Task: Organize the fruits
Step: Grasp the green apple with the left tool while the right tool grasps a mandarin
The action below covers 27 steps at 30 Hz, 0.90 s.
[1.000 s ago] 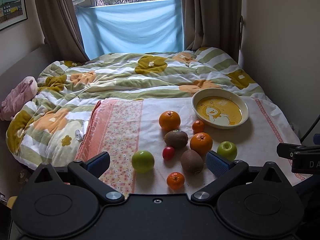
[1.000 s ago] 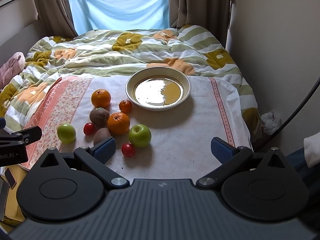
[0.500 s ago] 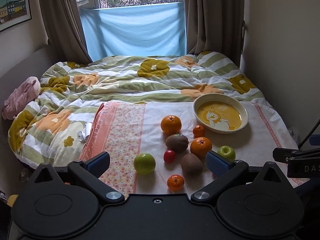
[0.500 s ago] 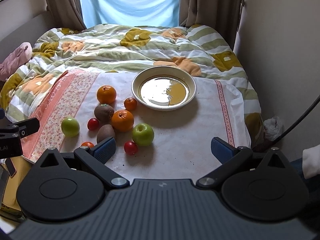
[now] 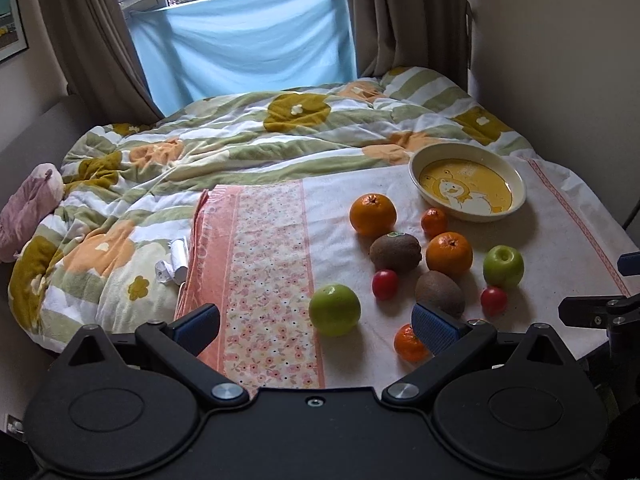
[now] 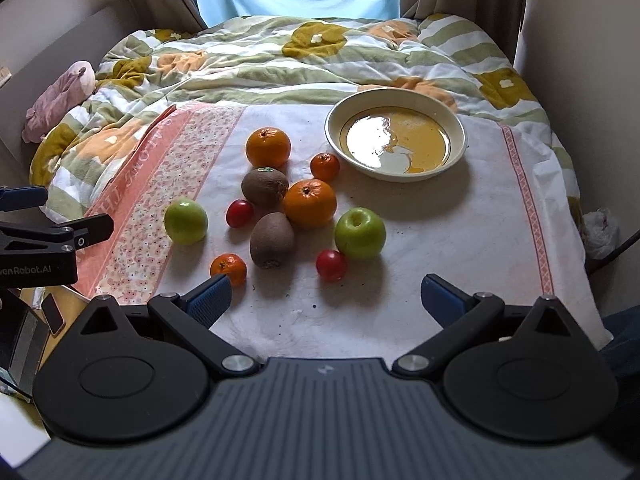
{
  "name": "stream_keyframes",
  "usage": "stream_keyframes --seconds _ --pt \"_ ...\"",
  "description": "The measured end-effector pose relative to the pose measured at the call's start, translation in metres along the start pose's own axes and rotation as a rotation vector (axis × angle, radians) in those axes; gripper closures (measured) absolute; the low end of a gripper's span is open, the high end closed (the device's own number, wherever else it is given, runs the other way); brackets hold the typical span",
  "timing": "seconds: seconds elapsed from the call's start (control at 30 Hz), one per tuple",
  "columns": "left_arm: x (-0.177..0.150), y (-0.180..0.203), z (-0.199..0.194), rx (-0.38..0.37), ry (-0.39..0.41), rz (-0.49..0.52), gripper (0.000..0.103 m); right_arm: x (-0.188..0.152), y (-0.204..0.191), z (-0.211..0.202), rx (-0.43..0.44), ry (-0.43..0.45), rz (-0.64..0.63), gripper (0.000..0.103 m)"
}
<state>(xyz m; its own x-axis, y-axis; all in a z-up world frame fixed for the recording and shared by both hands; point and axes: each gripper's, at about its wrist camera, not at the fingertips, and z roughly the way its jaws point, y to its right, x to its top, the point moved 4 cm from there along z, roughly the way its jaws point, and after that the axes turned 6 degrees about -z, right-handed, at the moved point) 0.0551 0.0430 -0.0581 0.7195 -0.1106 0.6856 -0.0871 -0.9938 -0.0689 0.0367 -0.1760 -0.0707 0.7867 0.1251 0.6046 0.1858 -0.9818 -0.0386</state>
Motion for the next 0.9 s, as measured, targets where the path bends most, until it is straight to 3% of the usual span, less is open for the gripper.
stream_keyframes --seconds 0.33,0.73,0.9 --pt "0.003 -0.027 0.068 -0.152 -0.097 0.108 0.002 -0.001 -0.051 0.050 -0.026 -0.063 0.079 0.000" --pt "-0.003 -0.014 0.137 -0.298 -0.174 0.326 0.005 -0.007 -0.093 0.108 -0.080 -0.141 0.152 0.000" --pt "-0.011 -0.008 0.158 -0.340 -0.227 0.356 0.027 -0.008 -0.100 0.124 -0.089 -0.165 0.170 0.006"
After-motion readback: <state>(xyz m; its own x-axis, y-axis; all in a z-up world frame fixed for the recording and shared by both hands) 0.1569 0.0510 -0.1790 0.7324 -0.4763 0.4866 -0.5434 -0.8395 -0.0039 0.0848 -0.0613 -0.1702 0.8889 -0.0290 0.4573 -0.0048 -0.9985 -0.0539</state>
